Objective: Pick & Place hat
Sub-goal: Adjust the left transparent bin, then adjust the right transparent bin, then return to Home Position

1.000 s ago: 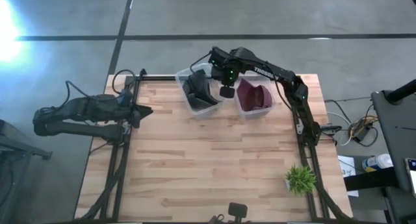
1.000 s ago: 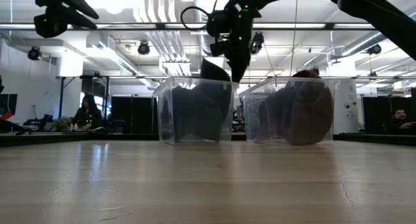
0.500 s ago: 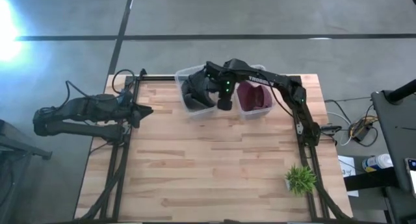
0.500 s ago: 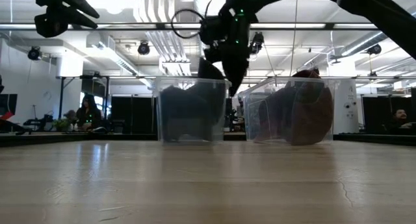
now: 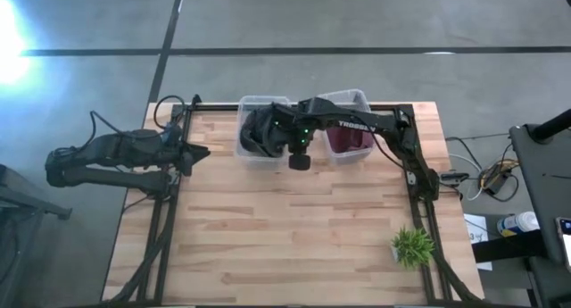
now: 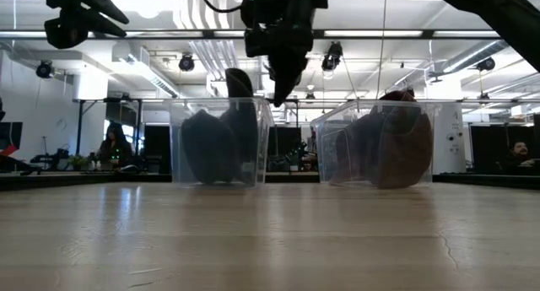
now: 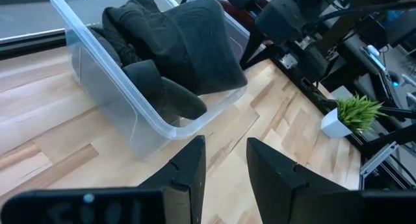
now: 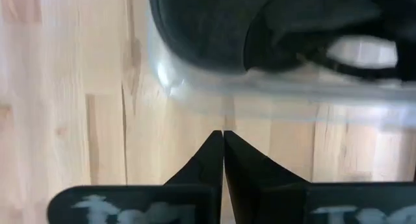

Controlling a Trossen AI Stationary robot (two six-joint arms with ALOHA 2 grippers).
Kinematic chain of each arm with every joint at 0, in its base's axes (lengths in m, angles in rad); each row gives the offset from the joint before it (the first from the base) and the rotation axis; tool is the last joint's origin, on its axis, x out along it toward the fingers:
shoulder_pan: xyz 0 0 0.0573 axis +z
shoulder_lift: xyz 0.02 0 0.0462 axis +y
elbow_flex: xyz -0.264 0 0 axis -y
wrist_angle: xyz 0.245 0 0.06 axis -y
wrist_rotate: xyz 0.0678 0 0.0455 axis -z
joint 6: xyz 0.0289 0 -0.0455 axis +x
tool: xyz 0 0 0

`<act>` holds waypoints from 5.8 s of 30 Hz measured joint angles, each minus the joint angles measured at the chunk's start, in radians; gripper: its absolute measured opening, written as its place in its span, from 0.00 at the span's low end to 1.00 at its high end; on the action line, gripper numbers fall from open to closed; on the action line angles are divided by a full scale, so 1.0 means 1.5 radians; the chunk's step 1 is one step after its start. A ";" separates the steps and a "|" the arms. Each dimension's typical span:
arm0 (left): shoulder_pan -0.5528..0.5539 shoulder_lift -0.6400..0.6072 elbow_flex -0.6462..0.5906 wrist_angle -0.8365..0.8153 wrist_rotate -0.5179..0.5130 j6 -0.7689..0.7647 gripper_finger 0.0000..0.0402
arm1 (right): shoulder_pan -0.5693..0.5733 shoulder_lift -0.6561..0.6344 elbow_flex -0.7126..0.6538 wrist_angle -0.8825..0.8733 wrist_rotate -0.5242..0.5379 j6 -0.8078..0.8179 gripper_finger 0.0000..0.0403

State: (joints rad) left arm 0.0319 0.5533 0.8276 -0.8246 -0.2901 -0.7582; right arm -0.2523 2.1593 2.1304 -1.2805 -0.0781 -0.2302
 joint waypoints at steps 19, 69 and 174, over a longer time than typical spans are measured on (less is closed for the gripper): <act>0.000 0.003 -0.033 0.002 0.008 0.007 0.26 | -0.037 -0.269 -0.197 -0.055 0.161 0.200 0.02; 0.000 0.004 -0.033 0.001 0.022 0.018 0.26 | 0.017 -0.326 -0.419 0.159 0.141 0.313 0.02; -0.002 -0.279 -0.527 0.810 0.358 0.266 0.26 | 0.288 -1.188 -0.953 0.353 0.208 0.622 0.02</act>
State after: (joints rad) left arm 0.0292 0.1344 0.0368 0.3900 0.2467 -0.3597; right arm 0.1791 0.3767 0.7010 -0.7506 0.2341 0.7036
